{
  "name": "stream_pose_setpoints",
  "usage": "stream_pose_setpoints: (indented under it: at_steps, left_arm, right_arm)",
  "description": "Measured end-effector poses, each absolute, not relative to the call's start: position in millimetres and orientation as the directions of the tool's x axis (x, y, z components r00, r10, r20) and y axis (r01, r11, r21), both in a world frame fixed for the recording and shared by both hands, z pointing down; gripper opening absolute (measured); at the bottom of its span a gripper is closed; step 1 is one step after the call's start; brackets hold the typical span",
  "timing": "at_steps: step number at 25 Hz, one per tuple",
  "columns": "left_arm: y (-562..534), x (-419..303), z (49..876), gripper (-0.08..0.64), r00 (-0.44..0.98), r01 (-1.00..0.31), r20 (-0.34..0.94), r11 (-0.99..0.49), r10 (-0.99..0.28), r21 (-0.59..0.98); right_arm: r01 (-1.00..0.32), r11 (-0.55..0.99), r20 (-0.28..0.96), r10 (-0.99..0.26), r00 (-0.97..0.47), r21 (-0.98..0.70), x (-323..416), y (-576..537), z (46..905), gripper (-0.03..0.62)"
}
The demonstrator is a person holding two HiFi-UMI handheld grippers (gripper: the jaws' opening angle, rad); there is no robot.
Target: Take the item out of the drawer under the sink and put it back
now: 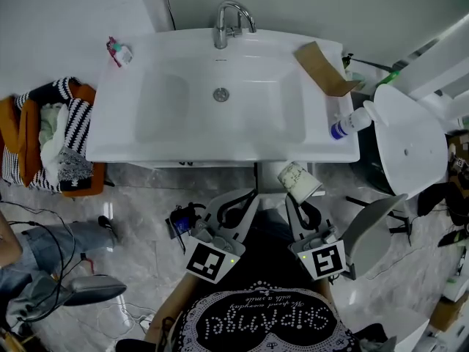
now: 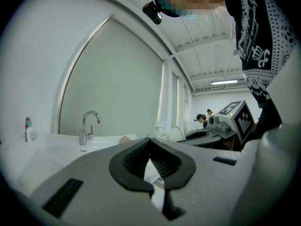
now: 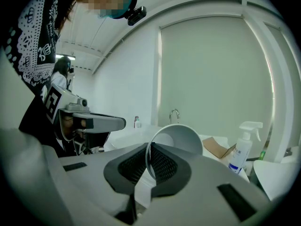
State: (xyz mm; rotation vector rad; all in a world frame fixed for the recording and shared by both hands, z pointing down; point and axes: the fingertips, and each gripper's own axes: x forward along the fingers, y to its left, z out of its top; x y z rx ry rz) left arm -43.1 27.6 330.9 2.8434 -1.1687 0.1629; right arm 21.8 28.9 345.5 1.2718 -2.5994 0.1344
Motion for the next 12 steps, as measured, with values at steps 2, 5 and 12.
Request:
stream_pose_setpoints:
  at_steps: [2,5,12]
  left_arm:
    - [26.7,-42.4,331.9,0.000,0.709,-0.701,0.127,-0.713,-0.694,0.021]
    - [26.3,-40.0,331.6,0.000,0.717,-0.693,0.127,-0.721,-0.686,0.017]
    - [24.7,-40.4,332.0,0.000,0.718,-0.693,0.124,-0.720,-0.685,0.036]
  right_arm:
    - [-0.790,0.612,0.254,-0.768,-0.588,0.023,23.0,28.0,345.2,0.023]
    - [-0.795,0.607,0.257,-0.771,-0.583,0.018,24.5,27.8,345.8,0.024]
    - [-0.793,0.609,0.264,-0.769,-0.582,0.025,23.7,27.1,346.3,0.023]
